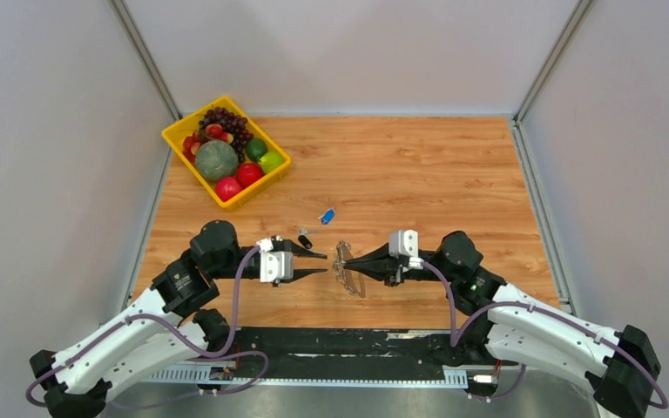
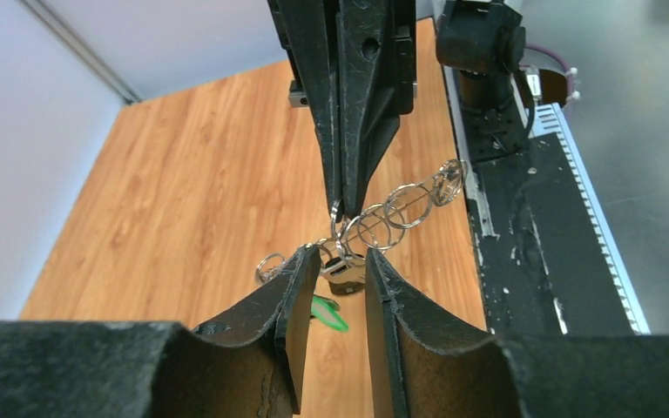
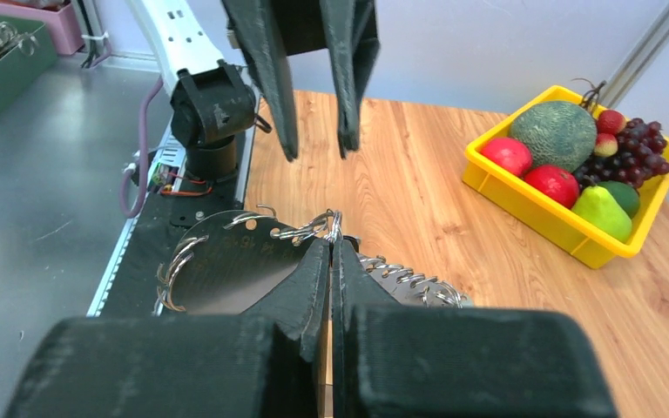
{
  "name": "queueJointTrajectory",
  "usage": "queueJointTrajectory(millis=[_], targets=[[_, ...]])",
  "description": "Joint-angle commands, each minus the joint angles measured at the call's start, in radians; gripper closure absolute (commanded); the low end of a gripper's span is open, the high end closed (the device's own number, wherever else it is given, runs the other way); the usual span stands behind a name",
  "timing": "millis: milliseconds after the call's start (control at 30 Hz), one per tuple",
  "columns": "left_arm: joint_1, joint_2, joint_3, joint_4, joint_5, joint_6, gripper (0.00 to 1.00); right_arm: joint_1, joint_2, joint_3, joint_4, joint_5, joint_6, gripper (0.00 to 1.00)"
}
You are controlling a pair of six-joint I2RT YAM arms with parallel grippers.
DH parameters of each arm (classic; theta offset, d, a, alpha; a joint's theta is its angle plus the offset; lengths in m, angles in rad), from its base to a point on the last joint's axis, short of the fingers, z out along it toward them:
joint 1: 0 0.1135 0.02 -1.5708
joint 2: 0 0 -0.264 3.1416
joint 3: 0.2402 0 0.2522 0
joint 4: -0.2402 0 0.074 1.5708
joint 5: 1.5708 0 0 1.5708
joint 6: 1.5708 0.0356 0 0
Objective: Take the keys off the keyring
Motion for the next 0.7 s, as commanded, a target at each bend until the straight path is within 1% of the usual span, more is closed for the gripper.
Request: queueJointTrajectory(millis=[0, 67, 133, 333, 667], targets=[[0.0, 0.05, 0.054, -0.025, 0.071, -0.005, 0.65, 0.018, 0.011, 0.038, 0.036, -0.055, -0.066, 1.0], [0.0, 0.061, 0.056, -0.028, 0.075, 0.0, 0.69, 0.019, 0.019, 0.044, 0.036, -0.061, -0.068, 1.0], [0.0, 0.068, 0.054, -0.029, 0.07, 0.005, 0.69, 0.018, 0.026, 0.05, 0.037, -0.067, -0.069, 1.0], [0.0, 0.078, 0.05, -0.029, 0.033, 0.008, 0.69, 0.021, 0.044, 0.062, 0.041, -0.075, -0.073, 1.0], [0.001, 0.112, 0.051, -0.035, 0.059, 0.009, 0.69, 0.03, 0.068, 0.085, 0.028, -0.067, -0.089, 1.0]])
